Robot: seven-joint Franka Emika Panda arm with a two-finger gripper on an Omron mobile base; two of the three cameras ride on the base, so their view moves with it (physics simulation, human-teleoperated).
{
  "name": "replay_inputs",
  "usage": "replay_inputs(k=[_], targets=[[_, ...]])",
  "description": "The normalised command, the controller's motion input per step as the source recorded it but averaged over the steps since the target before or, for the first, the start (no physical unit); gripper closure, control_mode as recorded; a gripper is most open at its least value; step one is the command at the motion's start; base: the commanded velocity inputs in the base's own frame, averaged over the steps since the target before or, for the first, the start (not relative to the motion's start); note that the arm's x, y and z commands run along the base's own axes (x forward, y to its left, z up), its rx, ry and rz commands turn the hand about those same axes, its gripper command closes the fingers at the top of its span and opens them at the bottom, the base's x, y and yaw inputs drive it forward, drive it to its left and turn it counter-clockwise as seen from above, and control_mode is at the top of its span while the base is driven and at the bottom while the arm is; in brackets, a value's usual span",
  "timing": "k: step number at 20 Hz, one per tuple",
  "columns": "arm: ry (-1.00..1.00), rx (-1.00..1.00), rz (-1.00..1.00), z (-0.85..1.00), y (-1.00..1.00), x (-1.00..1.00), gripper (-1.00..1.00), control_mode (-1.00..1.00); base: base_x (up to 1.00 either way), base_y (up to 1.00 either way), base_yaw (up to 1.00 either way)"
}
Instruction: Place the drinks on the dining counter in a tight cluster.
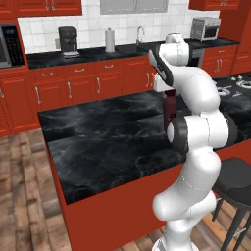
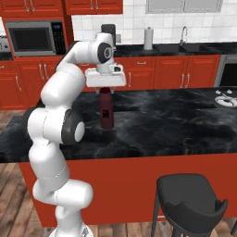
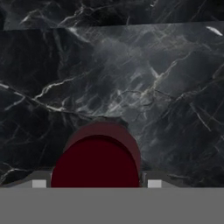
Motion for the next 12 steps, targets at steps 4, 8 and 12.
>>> replay_inputs(k=[4, 8, 12], targets=[[0.0, 0.01, 0.0, -0.41, -0.08, 0.0, 1.0, -1.0, 0.0, 0.0, 0.0], [0.0, 0.01, 0.0, -0.42, -0.01, 0.0, 1.0, -1.0, 0.0, 0.0, 0.0], [-0.03, 0.0, 0.0, -0.26, -0.01, 0.0, 1.0, -1.0, 0.0, 0.0, 0.0]])
